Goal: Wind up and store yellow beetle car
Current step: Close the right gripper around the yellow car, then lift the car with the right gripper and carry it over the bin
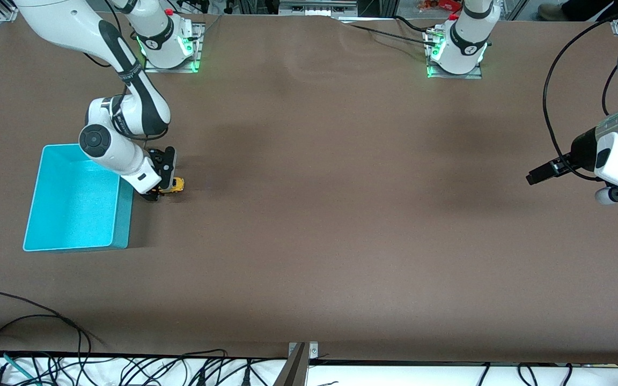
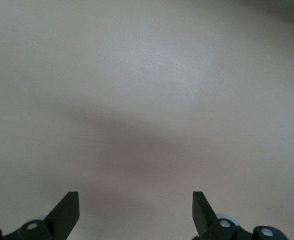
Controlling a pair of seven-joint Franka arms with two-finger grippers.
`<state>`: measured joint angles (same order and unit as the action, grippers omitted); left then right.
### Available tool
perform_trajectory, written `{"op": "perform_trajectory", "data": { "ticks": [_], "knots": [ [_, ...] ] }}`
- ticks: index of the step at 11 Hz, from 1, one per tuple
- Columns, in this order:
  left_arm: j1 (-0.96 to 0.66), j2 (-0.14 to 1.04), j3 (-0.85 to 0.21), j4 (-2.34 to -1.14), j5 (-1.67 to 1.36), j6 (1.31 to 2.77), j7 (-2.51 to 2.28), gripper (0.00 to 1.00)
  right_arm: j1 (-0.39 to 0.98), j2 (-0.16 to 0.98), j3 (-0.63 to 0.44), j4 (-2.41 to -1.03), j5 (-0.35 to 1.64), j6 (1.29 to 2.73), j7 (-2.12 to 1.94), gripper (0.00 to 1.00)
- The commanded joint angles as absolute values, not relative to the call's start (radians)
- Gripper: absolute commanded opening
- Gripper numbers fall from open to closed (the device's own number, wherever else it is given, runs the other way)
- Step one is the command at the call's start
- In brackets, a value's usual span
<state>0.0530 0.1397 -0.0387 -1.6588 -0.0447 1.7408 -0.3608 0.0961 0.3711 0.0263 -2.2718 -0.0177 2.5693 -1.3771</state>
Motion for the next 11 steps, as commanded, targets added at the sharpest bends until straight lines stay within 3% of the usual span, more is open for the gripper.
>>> {"op": "perform_trajectory", "data": {
  "ticks": [1, 3, 5, 6, 11],
  "knots": [
    [0.058, 0.121, -0.038, -1.674, -0.072, 1.749, -0.325, 1.00, 0.081, 0.373, 0.037, -2.275, -0.015, 2.594, -1.410, 0.79],
    [0.058, 0.126, -0.038, -1.672, -0.074, 1.749, -0.325, 1.00, 0.084, 0.367, 0.037, -2.275, -0.017, 2.592, -1.408, 0.50],
    [0.055, 0.127, -0.040, -1.672, -0.063, 1.747, -0.292, 1.00, 0.086, 0.357, 0.040, -2.273, -0.020, 2.589, -1.408, 0.07],
    [0.055, 0.127, -0.040, -1.661, -0.067, 1.747, -0.246, 1.00, 0.086, 0.338, 0.049, -2.273, -0.020, 2.583, -1.408, 0.00],
    [0.055, 0.156, -0.038, -1.612, -0.058, 1.746, -0.154, 1.00, 0.086, 0.200, 0.083, -2.257, -0.017, 2.468, -1.396, 0.00]
  ]
}}
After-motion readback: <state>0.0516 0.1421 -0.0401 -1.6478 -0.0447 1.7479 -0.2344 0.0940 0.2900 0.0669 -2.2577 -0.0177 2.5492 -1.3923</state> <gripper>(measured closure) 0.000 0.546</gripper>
